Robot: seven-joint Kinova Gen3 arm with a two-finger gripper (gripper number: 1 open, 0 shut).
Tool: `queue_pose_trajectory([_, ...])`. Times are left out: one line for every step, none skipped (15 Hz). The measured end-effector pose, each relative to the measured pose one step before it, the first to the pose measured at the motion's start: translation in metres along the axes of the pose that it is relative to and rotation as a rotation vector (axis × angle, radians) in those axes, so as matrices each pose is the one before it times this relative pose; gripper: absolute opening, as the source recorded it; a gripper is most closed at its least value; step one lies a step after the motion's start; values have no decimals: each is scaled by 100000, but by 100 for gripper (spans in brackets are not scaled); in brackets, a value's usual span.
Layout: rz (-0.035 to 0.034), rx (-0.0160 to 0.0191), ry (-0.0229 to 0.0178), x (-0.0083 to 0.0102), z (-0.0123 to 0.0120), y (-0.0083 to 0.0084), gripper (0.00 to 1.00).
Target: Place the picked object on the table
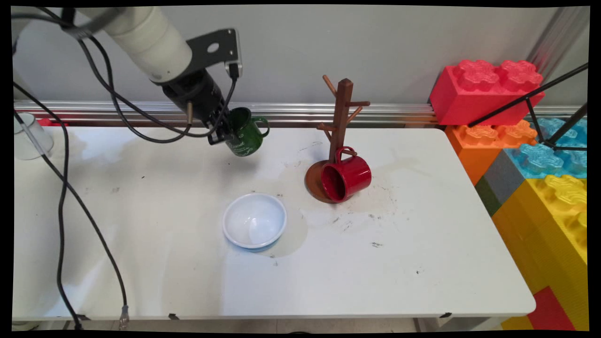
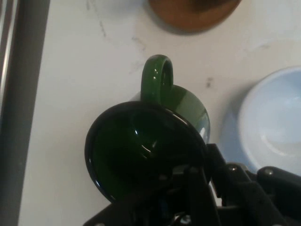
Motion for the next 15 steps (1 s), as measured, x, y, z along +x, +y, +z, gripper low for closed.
queue_pose_trajectory([1496, 801, -656, -91, 730, -122, 0])
queue_pose_trajectory([1649, 658, -644, -37, 863, -59, 0])
queue_pose_trajectory([1446, 537, -603, 17, 862, -22, 0])
queue_pose_trajectory([975, 434, -584, 20, 726, 14, 0])
queue_pose_trajectory([636, 293, -409, 50, 490, 28, 0])
queue_pose_trajectory([733, 282, -500, 90, 586, 57, 0])
queue_pose_trajectory([602, 279, -536, 92, 581, 64, 0])
queue_pose_trajectory([659, 220, -665, 128, 691, 100, 0])
queue_pose_trajectory([357, 178, -457, 95, 438, 62, 0])
queue_pose_trajectory([504, 204, -678, 162, 645, 99, 0])
queue_pose_trajectory([321, 195, -890, 179, 697, 121, 0])
queue_pose_trajectory([230, 98, -898, 177, 654, 131, 0])
queue_pose_trajectory([172, 15, -832, 149, 533, 107, 0])
queue_pose_trajectory([167, 27, -821, 158, 554, 107, 0])
queue_pose_trajectory([206, 23, -811, 147, 509, 118, 0])
